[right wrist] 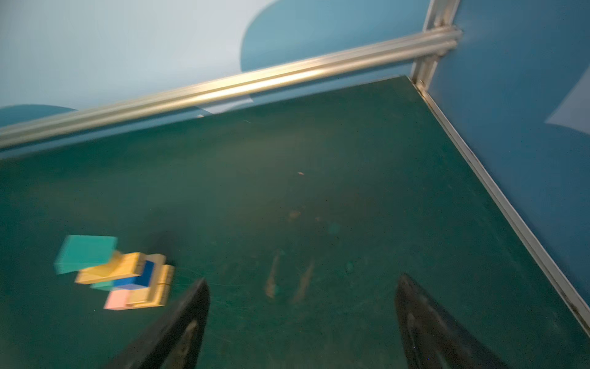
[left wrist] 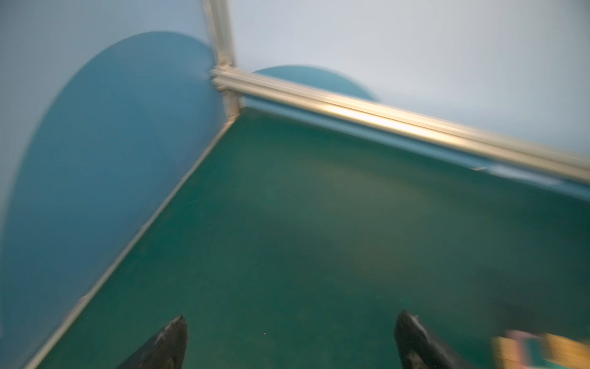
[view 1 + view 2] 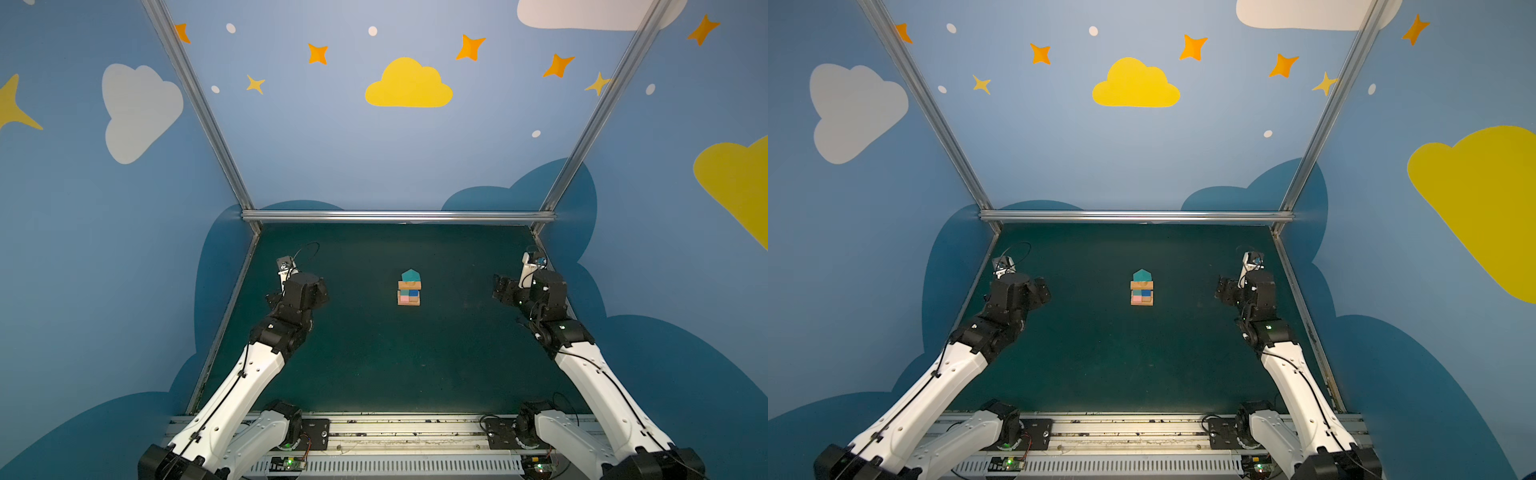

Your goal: Build the wood block tower

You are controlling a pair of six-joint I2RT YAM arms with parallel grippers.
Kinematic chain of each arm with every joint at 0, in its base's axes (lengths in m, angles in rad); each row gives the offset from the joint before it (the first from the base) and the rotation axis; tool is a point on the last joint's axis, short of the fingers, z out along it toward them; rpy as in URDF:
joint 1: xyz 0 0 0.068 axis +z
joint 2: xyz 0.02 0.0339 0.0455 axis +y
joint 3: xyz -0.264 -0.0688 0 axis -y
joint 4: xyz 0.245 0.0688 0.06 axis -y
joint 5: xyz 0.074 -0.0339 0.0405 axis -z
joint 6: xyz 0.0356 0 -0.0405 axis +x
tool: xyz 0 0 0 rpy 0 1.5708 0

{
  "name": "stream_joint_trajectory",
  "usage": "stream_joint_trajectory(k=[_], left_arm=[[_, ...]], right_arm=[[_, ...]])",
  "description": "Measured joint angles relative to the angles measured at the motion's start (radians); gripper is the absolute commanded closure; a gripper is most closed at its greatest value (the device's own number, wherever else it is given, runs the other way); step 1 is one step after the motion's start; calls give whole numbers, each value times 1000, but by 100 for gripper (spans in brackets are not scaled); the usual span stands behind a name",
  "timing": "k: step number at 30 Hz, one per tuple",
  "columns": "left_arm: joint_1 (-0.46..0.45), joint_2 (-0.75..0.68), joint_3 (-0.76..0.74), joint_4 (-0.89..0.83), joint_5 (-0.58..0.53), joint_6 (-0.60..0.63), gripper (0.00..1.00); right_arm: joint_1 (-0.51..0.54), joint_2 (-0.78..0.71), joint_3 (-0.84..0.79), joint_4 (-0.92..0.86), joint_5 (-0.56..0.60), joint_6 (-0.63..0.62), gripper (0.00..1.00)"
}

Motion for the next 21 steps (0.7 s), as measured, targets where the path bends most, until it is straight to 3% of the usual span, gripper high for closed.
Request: stream_joint_trajectory(k=[3,9,13,21], left_arm=[[26,27,-124,126,-58,48,0],[72,162,-304,392,-55,136,0],[95,218,-384,579,-7,183,0],[179,257,-415,806,165,229,0]], right_arm=[[-10,79,-104,111,40,-48,11],[-13,310,-212,362,123,-110,11],[-17,397,-217,474,153,-132,11],[-25,403,-276,744,147,-165,11]])
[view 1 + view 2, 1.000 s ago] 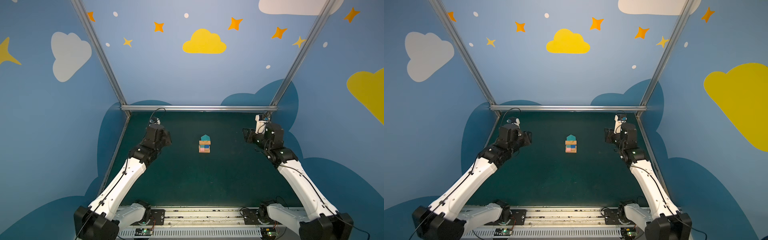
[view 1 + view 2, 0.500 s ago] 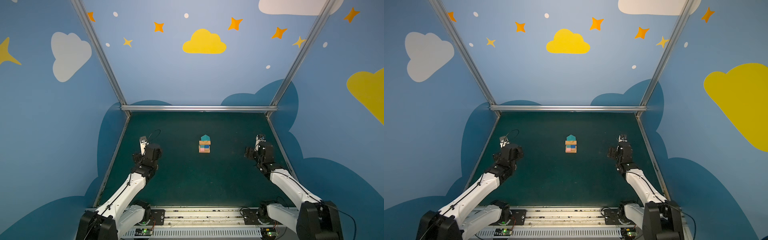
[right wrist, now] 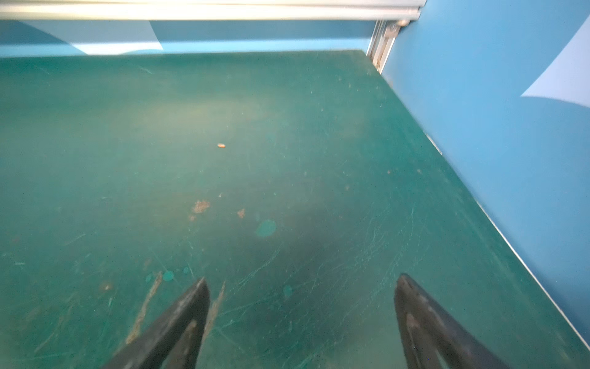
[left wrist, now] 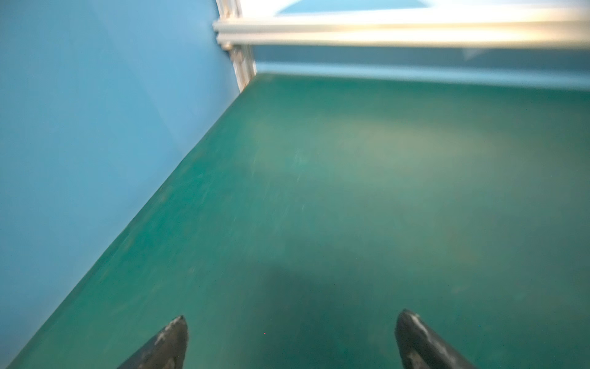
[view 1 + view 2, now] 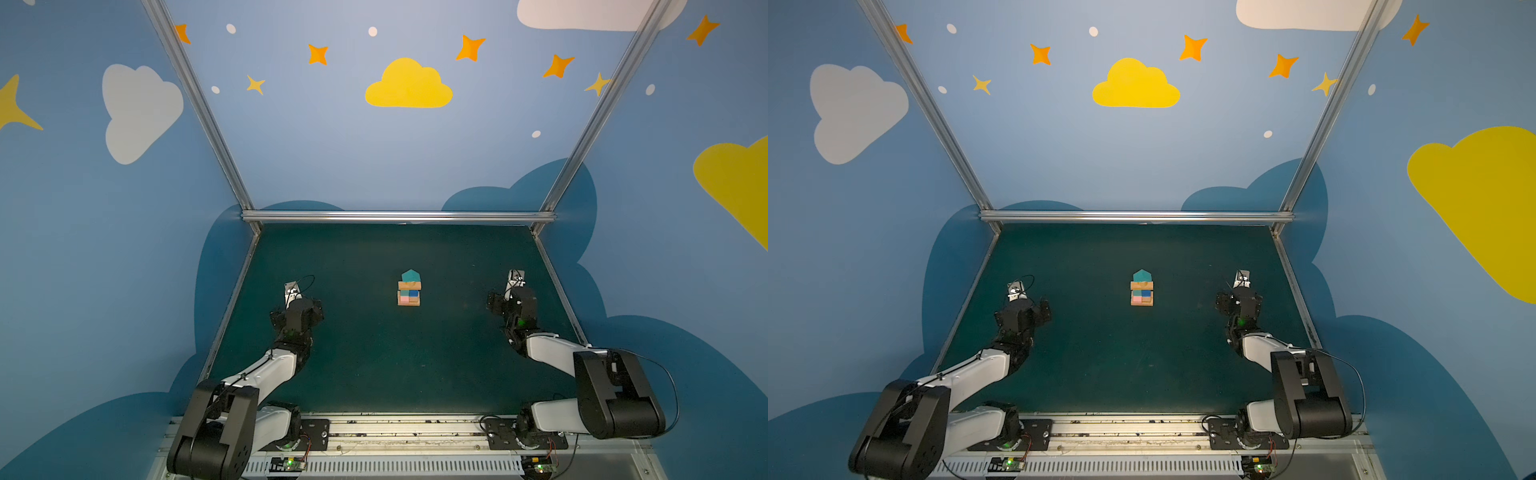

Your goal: Build the wood block tower

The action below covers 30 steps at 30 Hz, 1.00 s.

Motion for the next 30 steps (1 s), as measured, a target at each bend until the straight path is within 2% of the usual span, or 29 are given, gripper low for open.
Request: stream_joint_trajectory(k=[7,11,13,19,30], left_arm=[[63,122,12,138,142,13,0],[74,261,12,284,203,31,0],[83,306,19,282,231,35,0],[137,313,85,254,274,11,0],[140,313,89,251,296,-3,0]], right_arm=[[-3,84,-51,157,-42,-25,11],[-19,143,-50,212,-64,-25,11],[-24,145,-50,212,-75,-24,11],[-50,145,-45,217,-107,-19,11],[-58,145,-42,217,-126,-16,11]])
